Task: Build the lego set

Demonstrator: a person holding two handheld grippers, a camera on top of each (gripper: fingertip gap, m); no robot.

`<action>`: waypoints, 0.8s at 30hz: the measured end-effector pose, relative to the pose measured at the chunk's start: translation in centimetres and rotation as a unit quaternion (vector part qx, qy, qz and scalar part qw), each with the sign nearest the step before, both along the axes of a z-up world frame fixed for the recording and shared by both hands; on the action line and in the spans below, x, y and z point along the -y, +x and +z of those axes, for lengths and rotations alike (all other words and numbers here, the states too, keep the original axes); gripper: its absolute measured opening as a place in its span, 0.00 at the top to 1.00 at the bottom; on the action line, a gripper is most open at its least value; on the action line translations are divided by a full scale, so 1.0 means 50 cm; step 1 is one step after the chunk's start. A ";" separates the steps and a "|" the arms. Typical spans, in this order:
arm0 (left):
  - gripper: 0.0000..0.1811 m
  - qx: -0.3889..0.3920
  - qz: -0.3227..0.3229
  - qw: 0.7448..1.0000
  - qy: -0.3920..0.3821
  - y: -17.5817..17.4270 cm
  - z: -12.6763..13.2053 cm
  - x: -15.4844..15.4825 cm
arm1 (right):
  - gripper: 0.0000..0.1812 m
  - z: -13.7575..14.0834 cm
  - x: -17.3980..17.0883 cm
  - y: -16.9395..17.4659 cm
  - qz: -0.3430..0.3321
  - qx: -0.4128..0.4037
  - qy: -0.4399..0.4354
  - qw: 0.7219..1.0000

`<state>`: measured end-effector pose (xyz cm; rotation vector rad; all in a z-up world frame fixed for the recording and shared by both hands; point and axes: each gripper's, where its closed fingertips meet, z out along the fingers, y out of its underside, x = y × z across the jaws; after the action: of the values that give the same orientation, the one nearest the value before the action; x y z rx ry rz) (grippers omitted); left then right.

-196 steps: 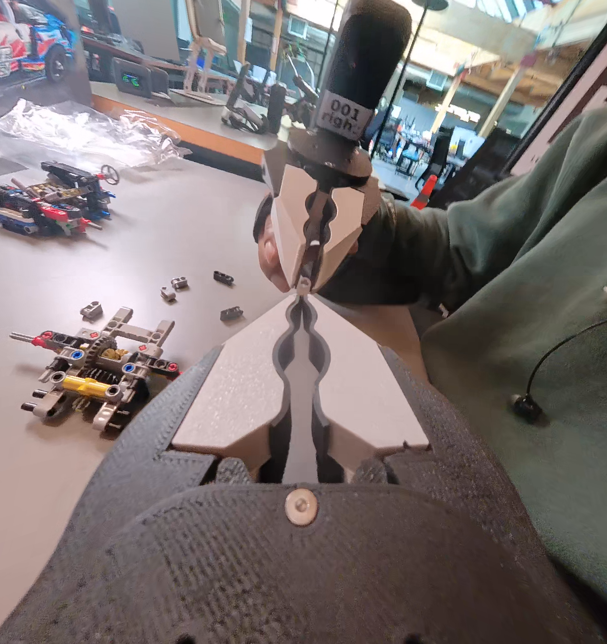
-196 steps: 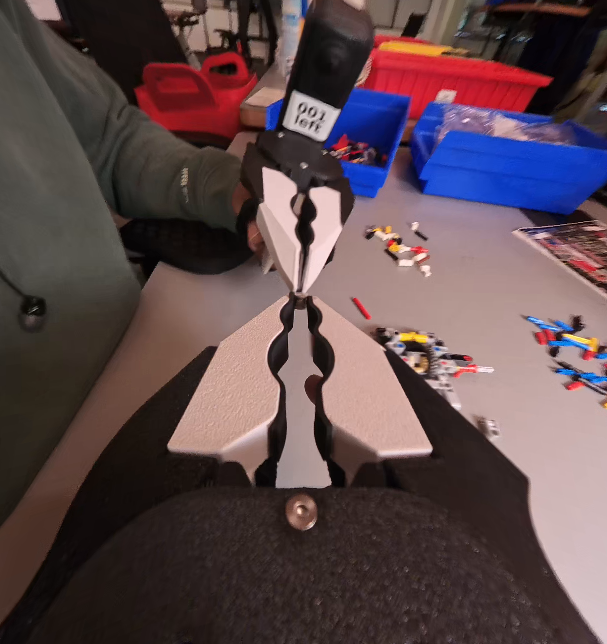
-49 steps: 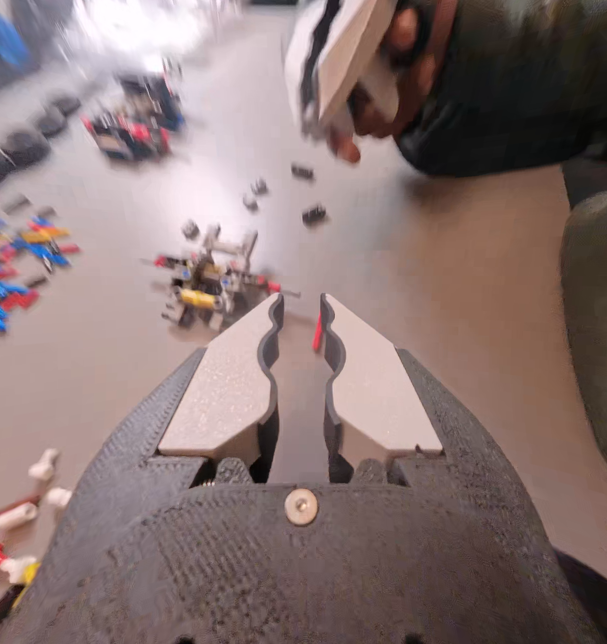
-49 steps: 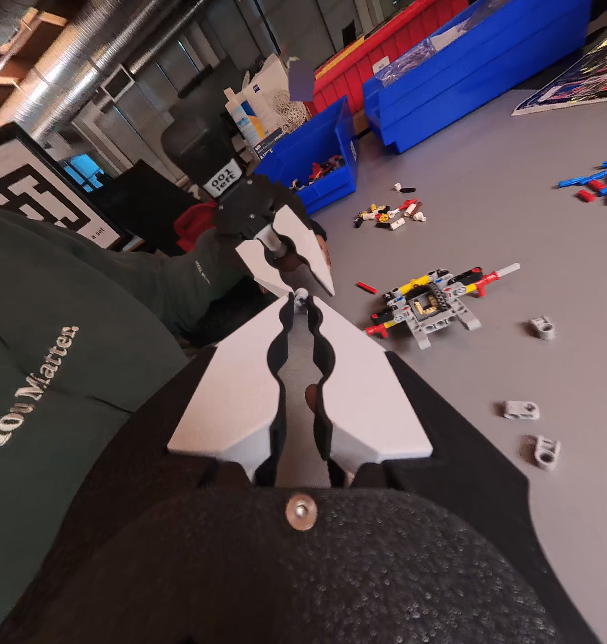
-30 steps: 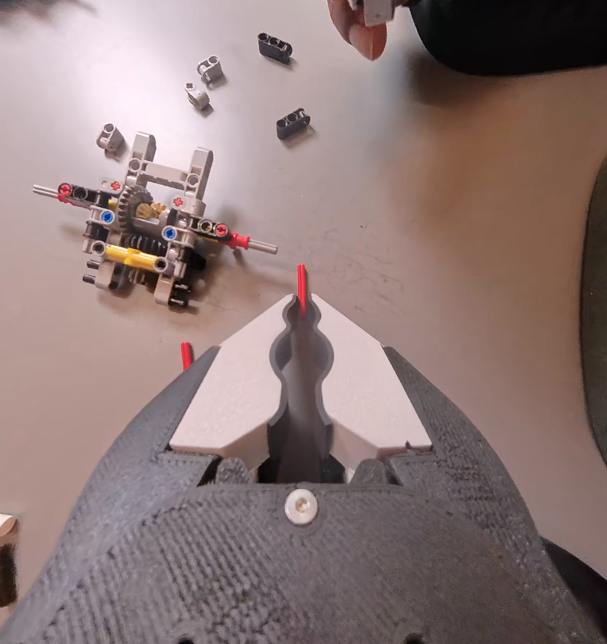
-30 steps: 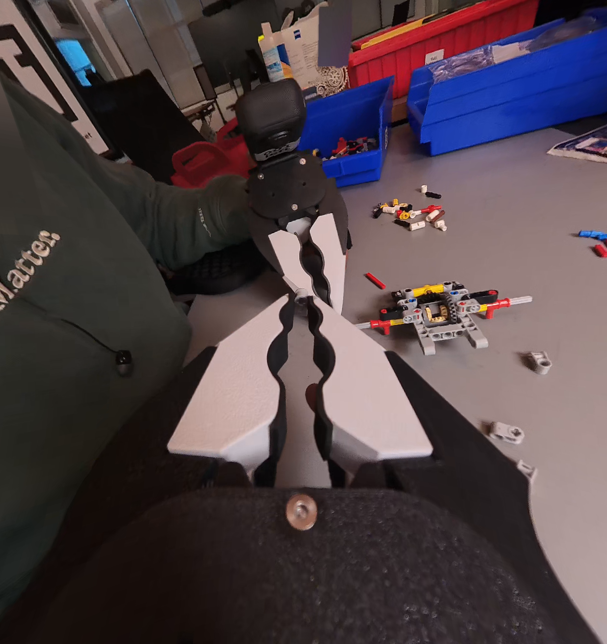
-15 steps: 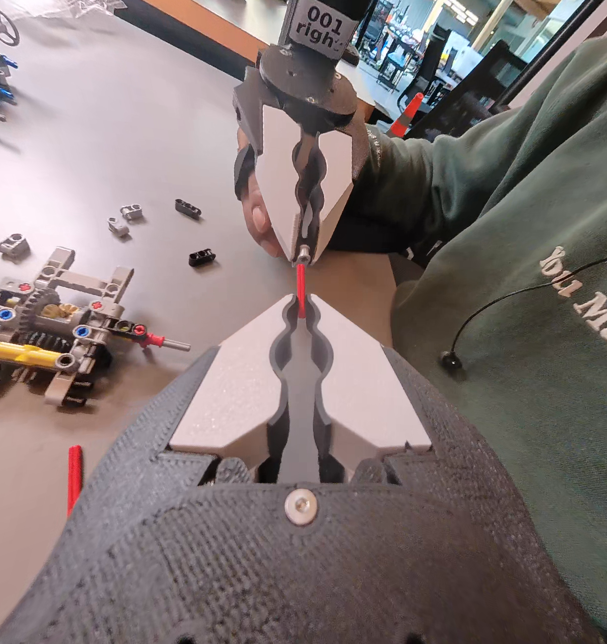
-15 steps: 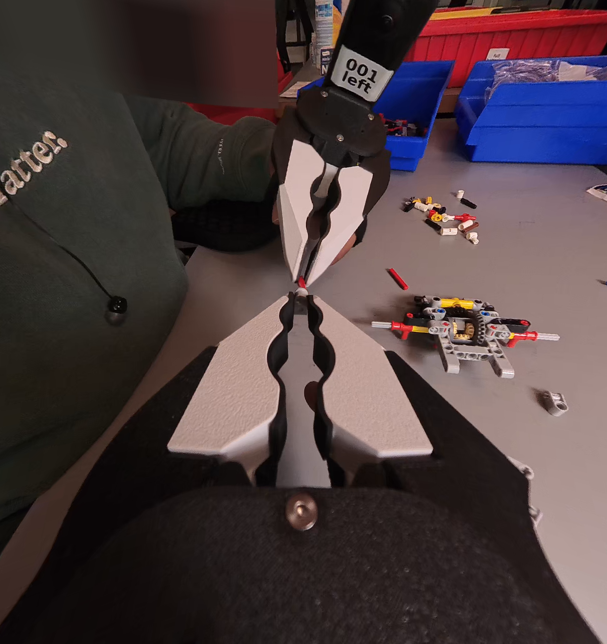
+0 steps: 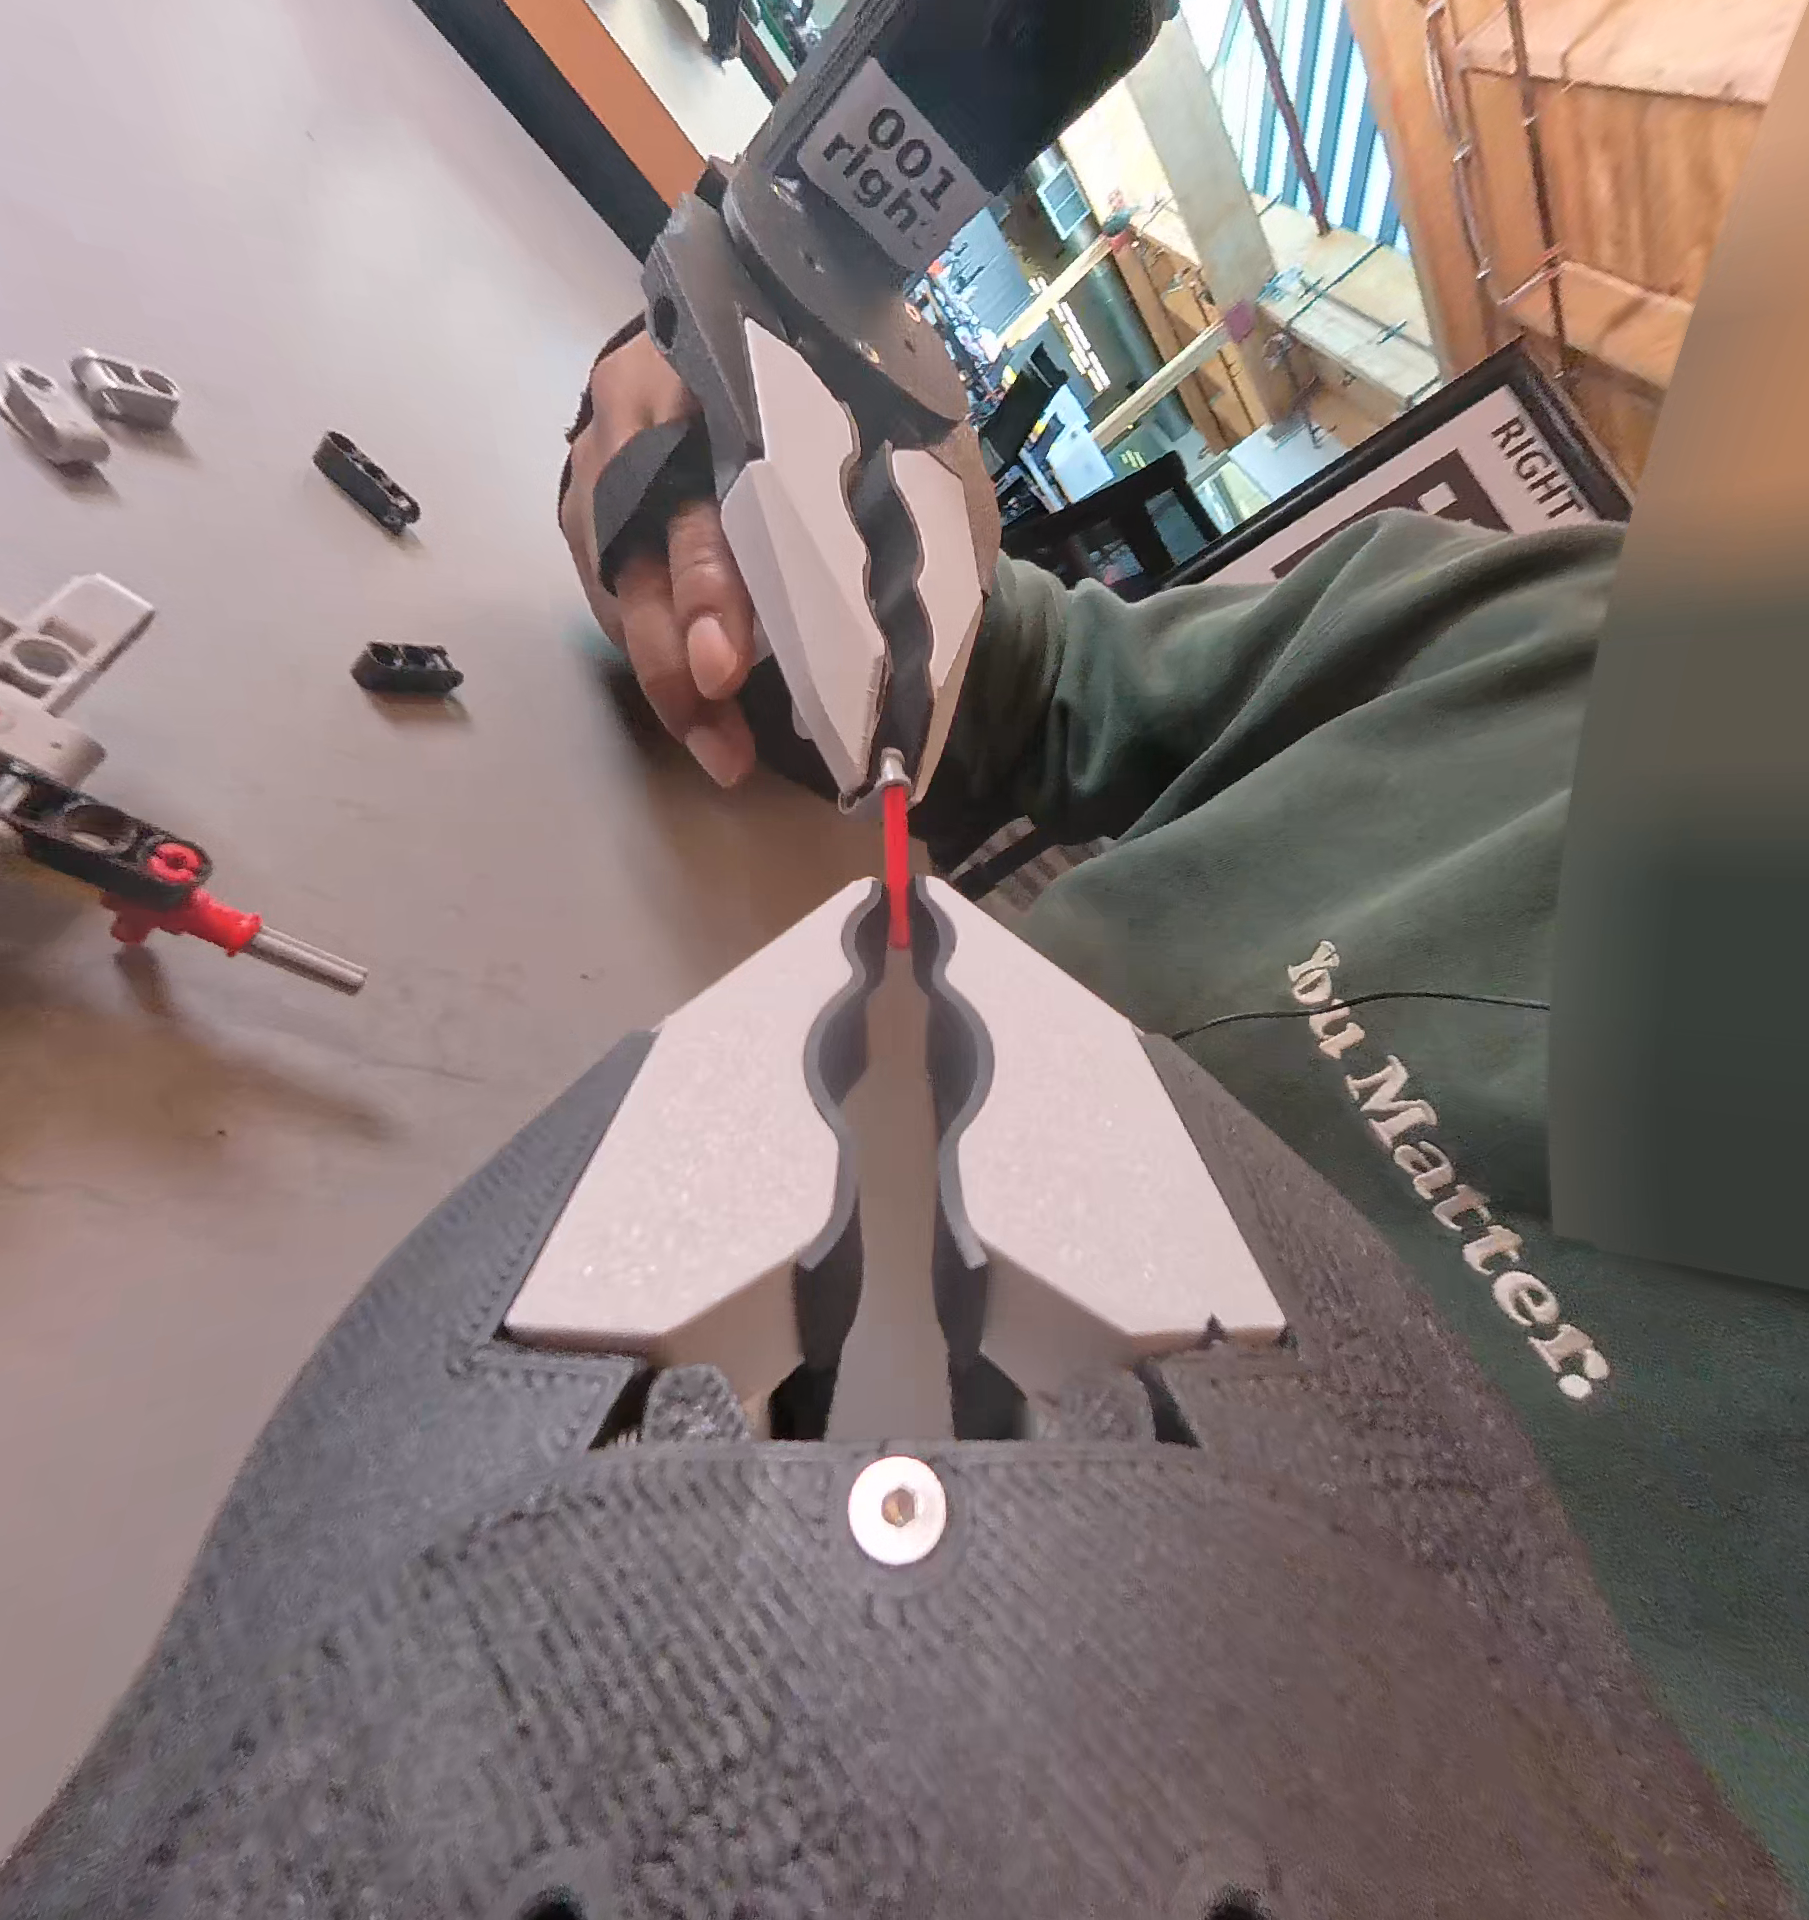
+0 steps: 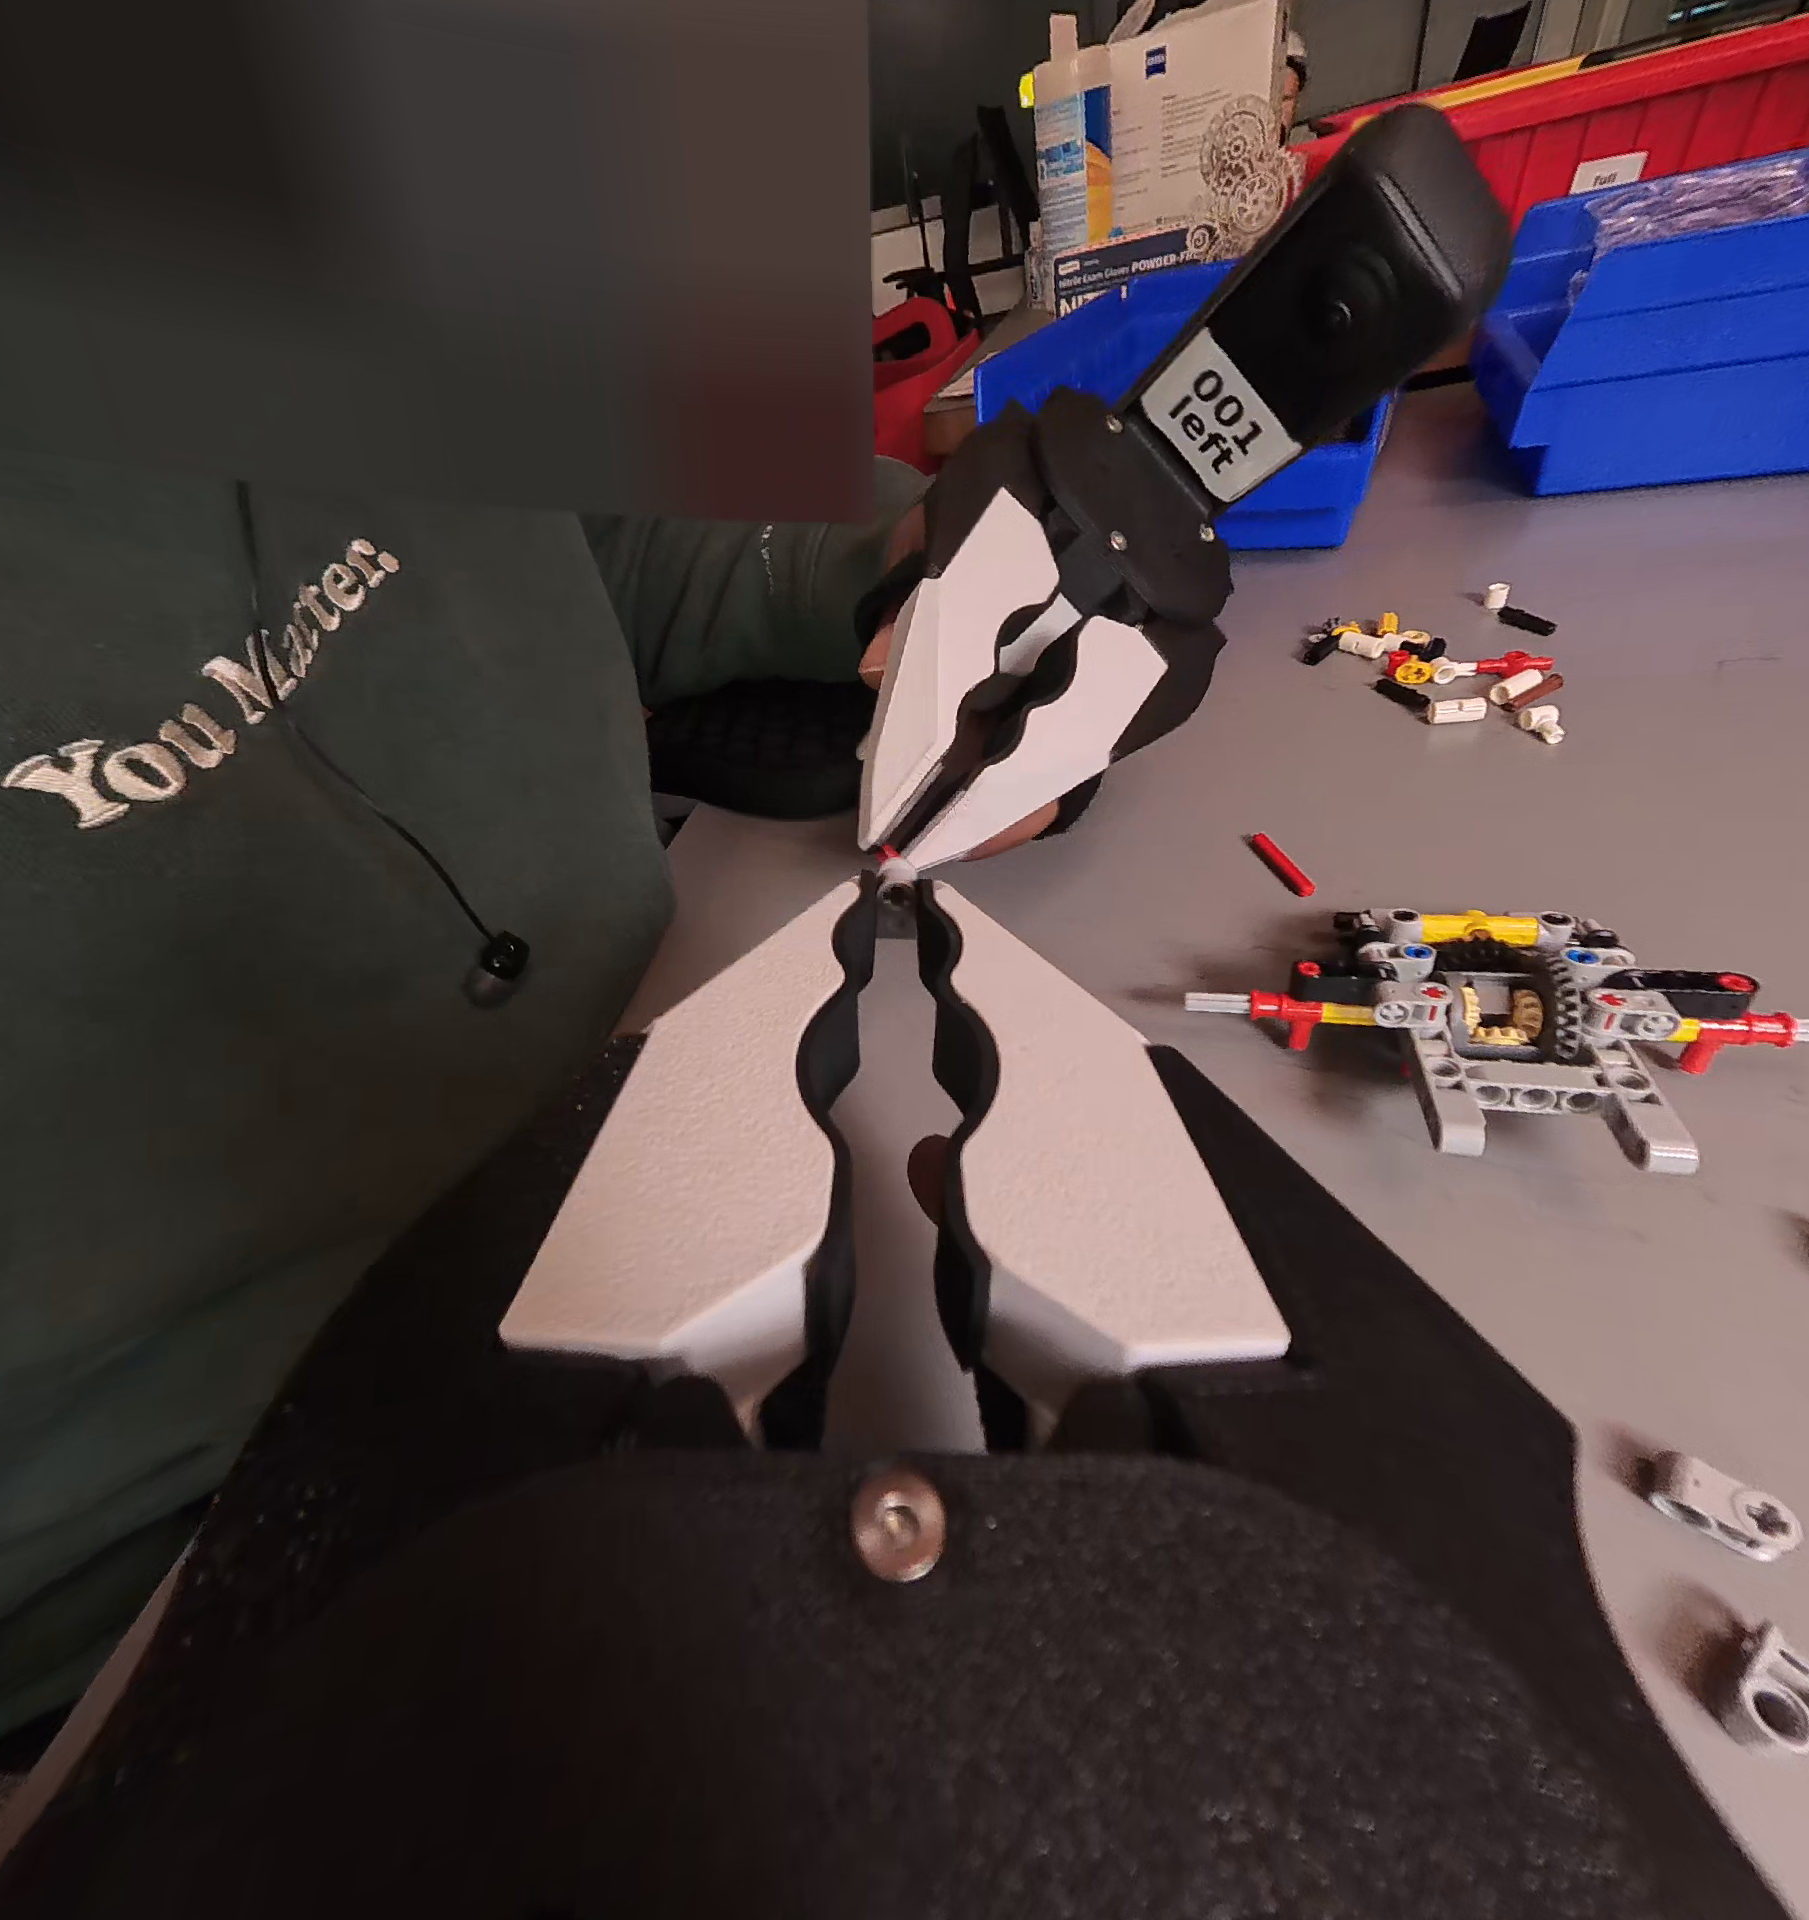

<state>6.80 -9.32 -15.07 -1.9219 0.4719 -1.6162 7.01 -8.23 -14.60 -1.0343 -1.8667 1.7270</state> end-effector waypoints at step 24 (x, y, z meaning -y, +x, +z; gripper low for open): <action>1.00 0.041 -0.098 0.985 -0.137 0.048 -0.039 0.049 | 0.97 -0.044 0.058 0.054 0.088 0.052 0.181 0.978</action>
<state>9.22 -11.77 -17.02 -2.0494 0.4354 -1.9661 9.69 -11.13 -16.79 -0.8493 -2.2922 1.3649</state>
